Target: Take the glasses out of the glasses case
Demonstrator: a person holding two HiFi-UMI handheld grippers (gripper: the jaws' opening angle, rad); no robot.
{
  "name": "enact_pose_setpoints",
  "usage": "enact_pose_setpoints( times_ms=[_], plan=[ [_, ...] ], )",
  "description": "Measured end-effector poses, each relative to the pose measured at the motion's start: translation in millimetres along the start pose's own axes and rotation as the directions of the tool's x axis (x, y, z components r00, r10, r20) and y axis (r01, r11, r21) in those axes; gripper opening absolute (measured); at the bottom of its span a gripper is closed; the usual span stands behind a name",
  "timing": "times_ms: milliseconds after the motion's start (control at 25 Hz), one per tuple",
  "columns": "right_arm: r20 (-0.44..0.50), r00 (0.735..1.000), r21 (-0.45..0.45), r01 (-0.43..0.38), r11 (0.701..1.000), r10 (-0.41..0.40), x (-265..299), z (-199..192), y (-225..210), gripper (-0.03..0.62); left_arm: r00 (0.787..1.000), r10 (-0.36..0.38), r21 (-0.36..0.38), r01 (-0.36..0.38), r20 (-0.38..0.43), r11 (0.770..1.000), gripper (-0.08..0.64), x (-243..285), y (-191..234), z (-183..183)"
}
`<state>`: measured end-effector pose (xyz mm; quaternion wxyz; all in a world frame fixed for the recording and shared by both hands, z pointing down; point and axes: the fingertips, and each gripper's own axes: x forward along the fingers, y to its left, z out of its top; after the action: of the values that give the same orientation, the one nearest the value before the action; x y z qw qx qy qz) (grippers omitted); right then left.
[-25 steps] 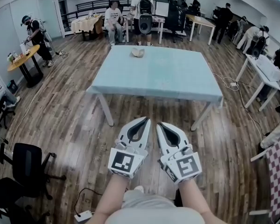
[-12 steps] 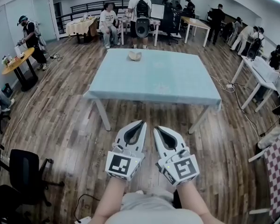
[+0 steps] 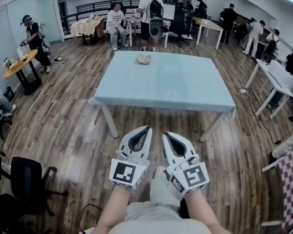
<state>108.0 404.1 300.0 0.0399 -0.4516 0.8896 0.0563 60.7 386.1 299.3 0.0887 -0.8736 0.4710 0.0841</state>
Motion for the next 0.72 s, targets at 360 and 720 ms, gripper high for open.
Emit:
enact_pose_setpoints(
  times_ms=[360, 720],
  plan=[
    [-0.006, 1.0, 0.012, -0.012, 1.0, 0.012, 32.5, -13.1, -18.2, 0.008, 1.0, 0.007, 0.003, -0.007, -0.028, 1.0, 0.008, 25.8, 21.3, -15.7],
    [-0.003, 1.0, 0.003, -0.018, 1.0, 0.018, 73.1, -19.9, -58.6, 0.008, 0.999, 0.007, 0.011, -0.007, -0.035, 1.0, 0.008, 74.0, 42.9, -31.8]
  ],
)
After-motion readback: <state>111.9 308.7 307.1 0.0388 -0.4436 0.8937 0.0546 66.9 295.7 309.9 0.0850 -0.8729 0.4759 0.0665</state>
